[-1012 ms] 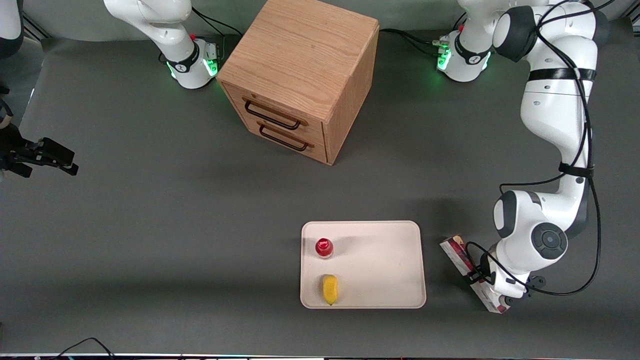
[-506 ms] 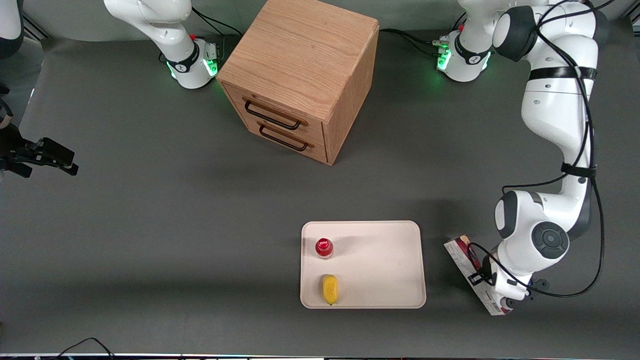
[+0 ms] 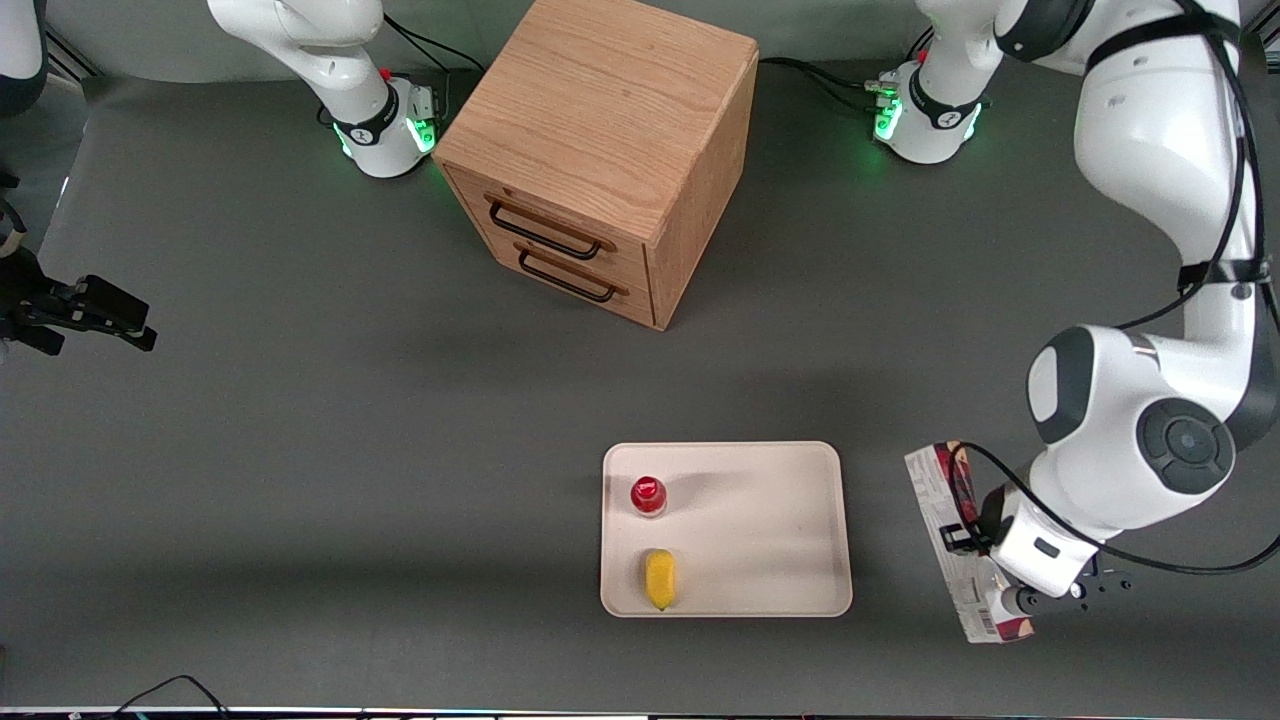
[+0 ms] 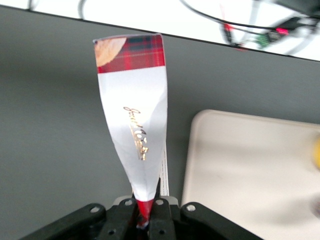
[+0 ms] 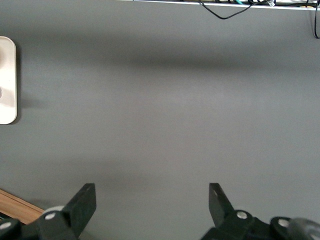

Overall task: Place red cookie box on tray
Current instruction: 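Lift the cookie box with the left gripper and carry it onto the tray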

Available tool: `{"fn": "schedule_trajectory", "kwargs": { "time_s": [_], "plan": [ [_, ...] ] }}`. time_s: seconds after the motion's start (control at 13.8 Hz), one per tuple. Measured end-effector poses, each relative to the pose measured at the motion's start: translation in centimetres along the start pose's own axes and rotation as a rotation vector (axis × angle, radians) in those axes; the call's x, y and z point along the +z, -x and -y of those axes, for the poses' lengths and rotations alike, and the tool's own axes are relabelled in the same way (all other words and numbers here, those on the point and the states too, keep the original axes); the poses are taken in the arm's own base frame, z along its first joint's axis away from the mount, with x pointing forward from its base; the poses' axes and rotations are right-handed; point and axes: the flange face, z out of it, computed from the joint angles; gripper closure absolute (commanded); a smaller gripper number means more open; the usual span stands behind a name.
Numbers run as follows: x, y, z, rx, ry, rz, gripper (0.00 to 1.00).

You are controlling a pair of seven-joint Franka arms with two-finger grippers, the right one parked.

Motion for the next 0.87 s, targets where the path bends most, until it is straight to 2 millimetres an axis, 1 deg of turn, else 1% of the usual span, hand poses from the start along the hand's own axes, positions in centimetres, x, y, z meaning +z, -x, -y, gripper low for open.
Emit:
{"fn": "schedule_trajectory", "kwargs": {
  "time_s": [0.07, 0.14, 0.22, 0.36, 0.43, 0.51, 0.58, 0.72, 0.8, 0.87],
  "plan": [
    [-0.6, 0.5, -1.8, 0.034, 0.003, 0.001, 1.0],
    [-0.4, 1.2, -3.7, 0.076, -0.01, -0.002, 1.0],
    [0.2, 2.1, -5.7, 0.118, -0.026, -0.001, 1.0],
    [2.9, 3.8, -9.4, 0.188, -0.046, 0.012, 1.0],
    [4.8, 4.5, -10.6, 0.209, -0.045, 0.012, 1.0],
    [6.9, 5.0, -11.3, 0.224, -0.039, 0.01, 1.0],
    [9.0, 5.5, -11.4, 0.231, -0.035, 0.013, 1.0],
    [13.0, 6.4, -11.2, 0.227, -0.034, 0.035, 1.0],
    [14.4, 6.7, -11.0, 0.216, -0.035, 0.041, 1.0],
    [15.5, 6.9, -10.9, 0.205, -0.034, 0.04, 1.0]
  ]
}}
